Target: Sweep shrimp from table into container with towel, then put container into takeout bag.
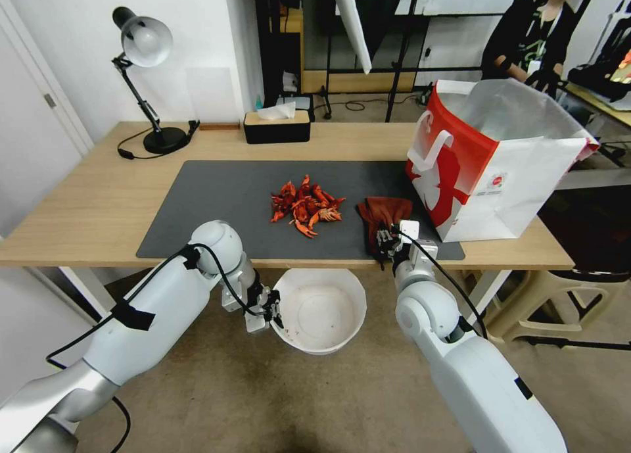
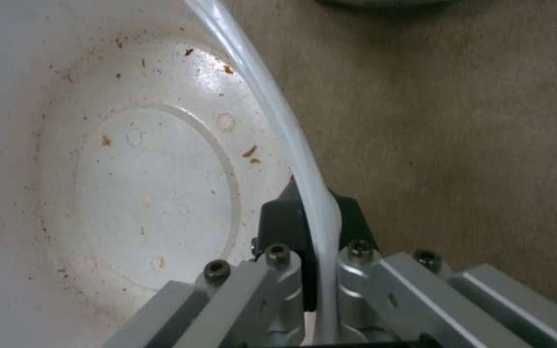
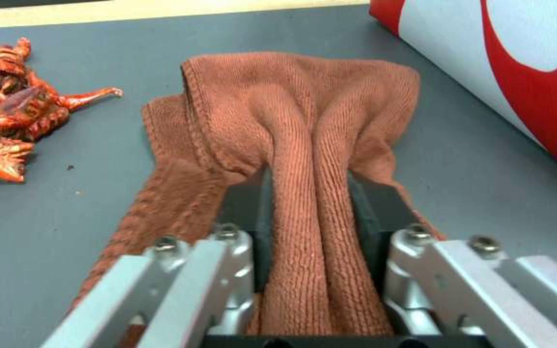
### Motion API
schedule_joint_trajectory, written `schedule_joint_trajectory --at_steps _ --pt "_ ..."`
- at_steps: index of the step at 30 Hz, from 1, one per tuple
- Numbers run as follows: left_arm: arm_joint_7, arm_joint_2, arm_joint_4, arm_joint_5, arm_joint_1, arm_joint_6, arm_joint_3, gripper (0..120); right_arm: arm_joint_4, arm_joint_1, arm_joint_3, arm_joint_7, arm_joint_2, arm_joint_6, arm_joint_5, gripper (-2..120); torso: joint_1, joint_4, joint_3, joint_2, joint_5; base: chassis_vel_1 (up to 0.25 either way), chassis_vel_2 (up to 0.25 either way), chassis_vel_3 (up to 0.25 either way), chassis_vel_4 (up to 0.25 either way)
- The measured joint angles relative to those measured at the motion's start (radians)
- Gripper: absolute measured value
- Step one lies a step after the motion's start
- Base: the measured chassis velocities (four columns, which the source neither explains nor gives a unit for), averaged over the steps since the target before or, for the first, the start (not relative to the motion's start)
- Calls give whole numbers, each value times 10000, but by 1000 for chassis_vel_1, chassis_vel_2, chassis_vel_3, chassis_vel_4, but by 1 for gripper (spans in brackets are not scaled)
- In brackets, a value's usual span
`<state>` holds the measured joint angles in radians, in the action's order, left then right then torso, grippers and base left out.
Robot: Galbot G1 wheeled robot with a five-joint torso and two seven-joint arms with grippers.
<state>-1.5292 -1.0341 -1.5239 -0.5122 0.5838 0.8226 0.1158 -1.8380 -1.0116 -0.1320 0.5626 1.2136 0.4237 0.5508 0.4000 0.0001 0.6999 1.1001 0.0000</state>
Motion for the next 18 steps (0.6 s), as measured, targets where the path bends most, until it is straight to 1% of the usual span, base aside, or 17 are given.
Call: schedule_joint_trajectory --at_steps 2,3,5,12,18 --pt "0 -6 -7 8 8 0 -12 0 -20 -14 -16 8 -20 4 21 14 0 0 1 0 0 0 0 0 0" --pt "0 -6 -7 8 8 0 -12 0 -20 -14 -16 8 -20 4 21 14 0 0 1 0 0 0 0 0 0" --pt "0 -17 -12 13 19 0 -23 0 -49 -29 -33 12 -47 -3 40 8 0 0 1 0 1 0 0 0 0" --pt "0 -59 -29 15 44 0 -34 0 -241 -74 -74 35 -96 -77 54 8 0 -4 2 -3 3 0 0 0 0" --pt "0 -68 -41 20 58 0 -42 0 -639 33 -86 -62 -279 -499 180 8 0 -2 2 -3 0 0 0 0 0"
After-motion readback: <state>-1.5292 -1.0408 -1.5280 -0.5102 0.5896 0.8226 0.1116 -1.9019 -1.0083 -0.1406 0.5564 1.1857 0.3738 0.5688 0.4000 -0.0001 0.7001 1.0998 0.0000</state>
